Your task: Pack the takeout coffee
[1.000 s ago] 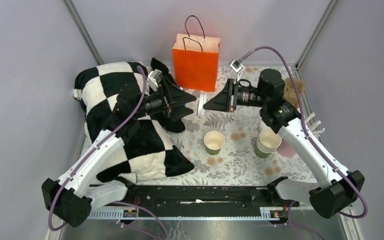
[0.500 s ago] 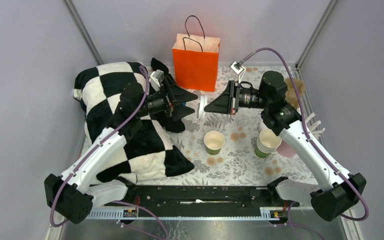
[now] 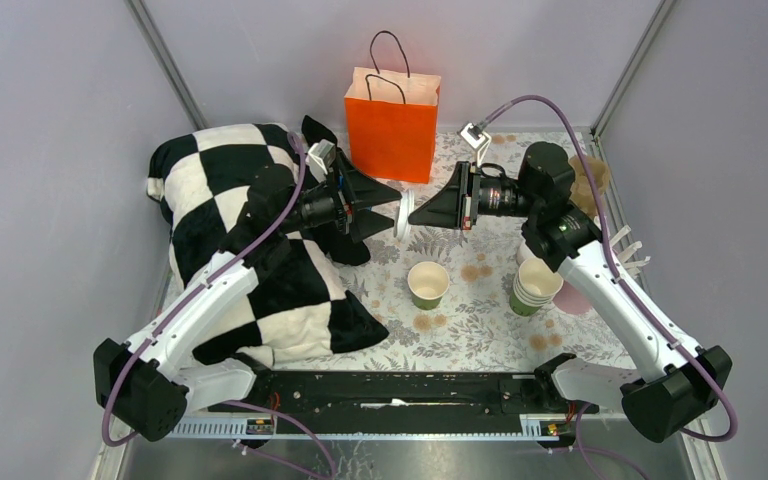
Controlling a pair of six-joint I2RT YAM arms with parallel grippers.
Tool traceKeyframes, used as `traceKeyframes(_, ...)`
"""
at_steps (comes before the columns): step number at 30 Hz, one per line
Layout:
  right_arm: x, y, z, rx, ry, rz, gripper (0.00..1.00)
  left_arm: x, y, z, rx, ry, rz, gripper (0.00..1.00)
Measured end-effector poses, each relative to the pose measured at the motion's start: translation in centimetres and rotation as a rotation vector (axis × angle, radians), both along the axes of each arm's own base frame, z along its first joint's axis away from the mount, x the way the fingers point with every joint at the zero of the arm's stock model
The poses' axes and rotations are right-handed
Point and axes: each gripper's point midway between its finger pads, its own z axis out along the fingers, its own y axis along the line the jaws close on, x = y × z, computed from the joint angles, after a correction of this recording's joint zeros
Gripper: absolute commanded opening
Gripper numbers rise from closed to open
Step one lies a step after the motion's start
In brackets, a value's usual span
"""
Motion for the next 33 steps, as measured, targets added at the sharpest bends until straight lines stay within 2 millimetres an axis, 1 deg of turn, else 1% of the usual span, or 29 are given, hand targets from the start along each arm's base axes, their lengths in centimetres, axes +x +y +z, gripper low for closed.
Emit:
traceKeyframes(13, 0.14, 0.10, -0.51, 0.004, 0.001, 0.000, 0.00, -0.27, -0.08, 0.27, -0.020, -0.003, -0.017, 0.99)
traceKeyframes(28, 0.20, 0.18, -0.50, 0.008, -0.002, 0.005, 0.00, -0.17, -0.35, -0.22, -0.017, 0.019, -0.033, 0.99)
traceKeyframes(33, 0.18, 0.18, -0.45, 0.010, -0.002, 0.007, 0.00, -0.19, -0.42, -0.02, -0.026, 0.017, -0.039, 0.98)
